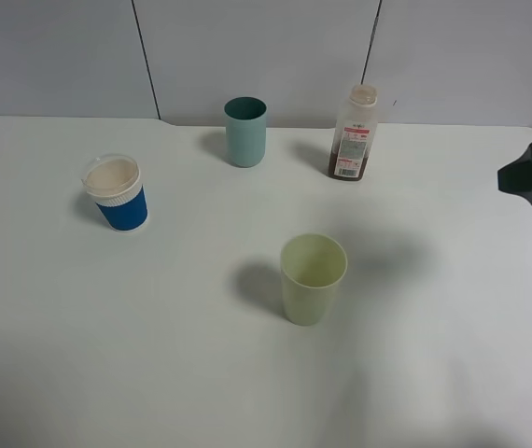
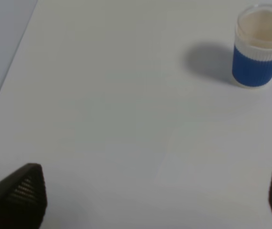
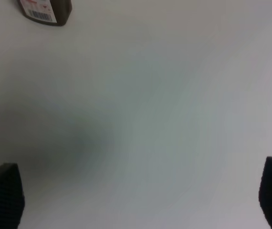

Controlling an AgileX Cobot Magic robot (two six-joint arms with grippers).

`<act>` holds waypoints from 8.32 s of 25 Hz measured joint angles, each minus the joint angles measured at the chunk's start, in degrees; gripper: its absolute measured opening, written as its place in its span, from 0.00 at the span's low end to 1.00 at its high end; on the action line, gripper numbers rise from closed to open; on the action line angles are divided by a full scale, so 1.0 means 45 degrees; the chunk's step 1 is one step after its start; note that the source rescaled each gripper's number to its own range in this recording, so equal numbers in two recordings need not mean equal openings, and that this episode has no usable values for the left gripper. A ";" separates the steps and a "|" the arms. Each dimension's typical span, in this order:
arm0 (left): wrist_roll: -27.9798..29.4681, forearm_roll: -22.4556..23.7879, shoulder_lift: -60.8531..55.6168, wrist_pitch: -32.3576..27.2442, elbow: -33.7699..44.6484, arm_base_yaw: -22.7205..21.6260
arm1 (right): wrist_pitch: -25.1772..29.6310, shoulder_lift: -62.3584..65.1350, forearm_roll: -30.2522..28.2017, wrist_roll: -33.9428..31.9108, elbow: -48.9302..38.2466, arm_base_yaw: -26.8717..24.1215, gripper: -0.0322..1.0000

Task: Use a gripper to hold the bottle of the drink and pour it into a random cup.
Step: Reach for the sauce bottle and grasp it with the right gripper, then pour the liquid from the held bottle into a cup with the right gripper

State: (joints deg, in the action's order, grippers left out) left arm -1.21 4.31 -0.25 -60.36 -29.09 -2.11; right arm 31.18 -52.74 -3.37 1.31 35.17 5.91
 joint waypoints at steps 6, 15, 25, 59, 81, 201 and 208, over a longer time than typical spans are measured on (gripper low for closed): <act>0.0000 0.0000 0.0000 0.0000 0.0000 0.0000 | -0.1488 -0.1793 -0.0320 0.0000 0.0000 0.0000 1.00; 0.0000 0.0000 0.0000 0.0000 0.0000 0.0000 | -0.3998 -0.3945 -0.1627 0.0000 0.0030 0.0000 0.93; 0.0000 0.0000 0.0000 0.0000 0.0000 0.0000 | -0.7335 -0.7393 -0.3549 0.0000 0.0189 0.0000 0.92; 0.0000 0.0000 0.0000 0.0000 0.0000 0.0000 | -1.0307 -0.9298 -1.1926 -0.7442 0.1012 -0.0098 1.00; 0.0000 0.0000 0.0000 0.0000 0.0000 0.0000 | -1.1292 -1.0547 -1.8879 -1.2626 0.2203 -0.1433 1.00; 0.0000 0.0000 0.0000 0.0000 0.0000 0.0000 | -1.8017 -1.5632 -1.7880 -1.2411 0.9184 -0.0831 0.03; 0.0000 0.0000 0.0000 0.0000 0.0000 0.0000 | -1.6723 -1.4264 -1.8978 -1.5007 0.9184 -0.0089 0.03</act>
State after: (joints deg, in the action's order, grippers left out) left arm -1.21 4.31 -0.25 -60.36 -29.09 -2.11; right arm -44.07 -116.93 -88.77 -66.22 76.50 5.51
